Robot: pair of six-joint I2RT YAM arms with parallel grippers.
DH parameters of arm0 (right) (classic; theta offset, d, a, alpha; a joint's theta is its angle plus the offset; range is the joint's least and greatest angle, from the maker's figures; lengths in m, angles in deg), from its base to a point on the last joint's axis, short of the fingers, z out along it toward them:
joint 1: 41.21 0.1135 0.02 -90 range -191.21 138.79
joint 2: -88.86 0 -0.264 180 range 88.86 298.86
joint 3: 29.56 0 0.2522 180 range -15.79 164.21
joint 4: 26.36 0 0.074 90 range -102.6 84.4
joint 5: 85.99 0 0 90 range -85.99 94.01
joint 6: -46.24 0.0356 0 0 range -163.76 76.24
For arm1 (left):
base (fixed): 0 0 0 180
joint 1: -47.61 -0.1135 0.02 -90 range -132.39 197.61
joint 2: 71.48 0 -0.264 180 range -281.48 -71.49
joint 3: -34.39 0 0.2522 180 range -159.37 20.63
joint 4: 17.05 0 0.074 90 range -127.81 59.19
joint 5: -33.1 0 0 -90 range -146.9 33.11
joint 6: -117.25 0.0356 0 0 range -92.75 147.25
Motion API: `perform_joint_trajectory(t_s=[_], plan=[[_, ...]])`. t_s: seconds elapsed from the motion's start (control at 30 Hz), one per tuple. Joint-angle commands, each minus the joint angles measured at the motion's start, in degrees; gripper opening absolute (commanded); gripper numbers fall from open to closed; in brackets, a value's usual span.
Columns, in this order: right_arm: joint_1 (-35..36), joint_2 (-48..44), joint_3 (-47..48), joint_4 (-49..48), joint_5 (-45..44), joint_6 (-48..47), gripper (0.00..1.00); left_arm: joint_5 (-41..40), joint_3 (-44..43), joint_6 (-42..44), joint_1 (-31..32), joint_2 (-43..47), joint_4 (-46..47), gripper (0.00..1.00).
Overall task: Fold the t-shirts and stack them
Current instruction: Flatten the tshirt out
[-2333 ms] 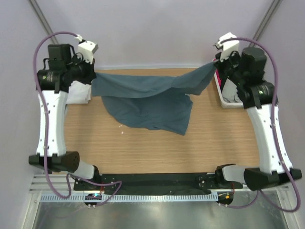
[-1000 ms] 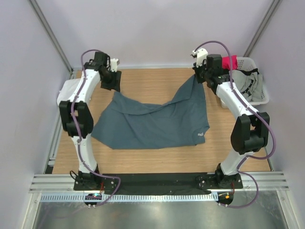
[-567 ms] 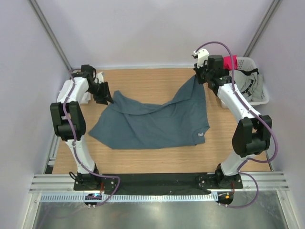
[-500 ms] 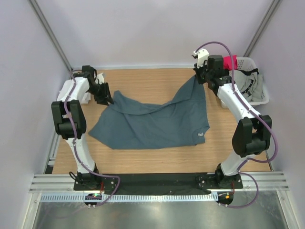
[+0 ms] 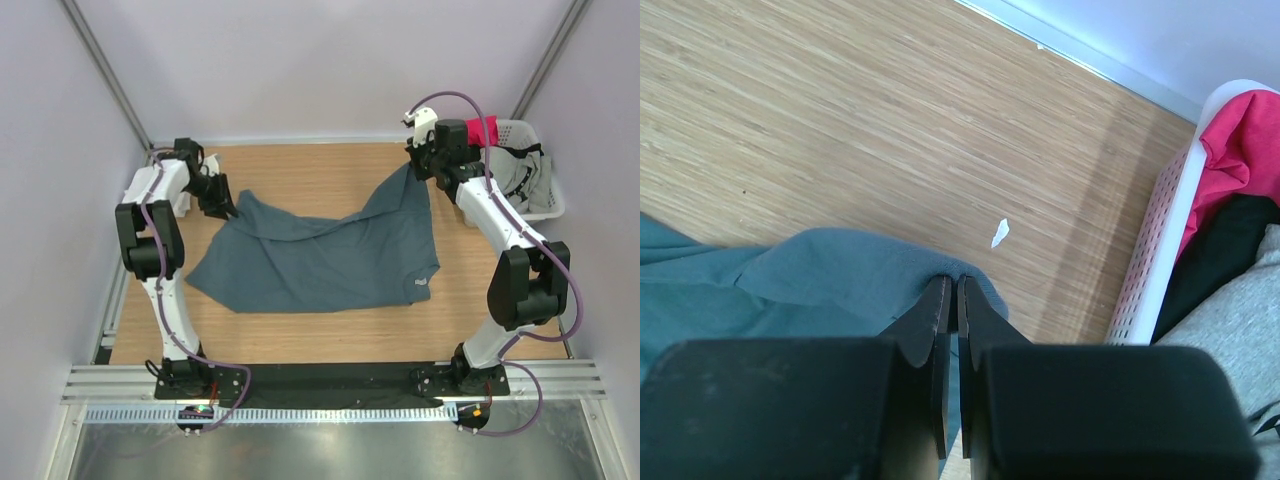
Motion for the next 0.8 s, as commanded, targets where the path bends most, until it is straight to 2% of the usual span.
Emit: perform_joint_trajectory(t_s=[0.0, 0.77], plan=[[0.1, -1.5, 1.2, -2.0, -0.5, 0.0, 0.01, 0.9, -2.1, 1.2, -0.8, -1.2, 0.6, 0.35], [0.1, -0.1, 1.9, -2.3, -1.5, -0.7, 0.01, 0.5, -3.8, 2.3, -0.6, -6.4, 0.9, 0.27]])
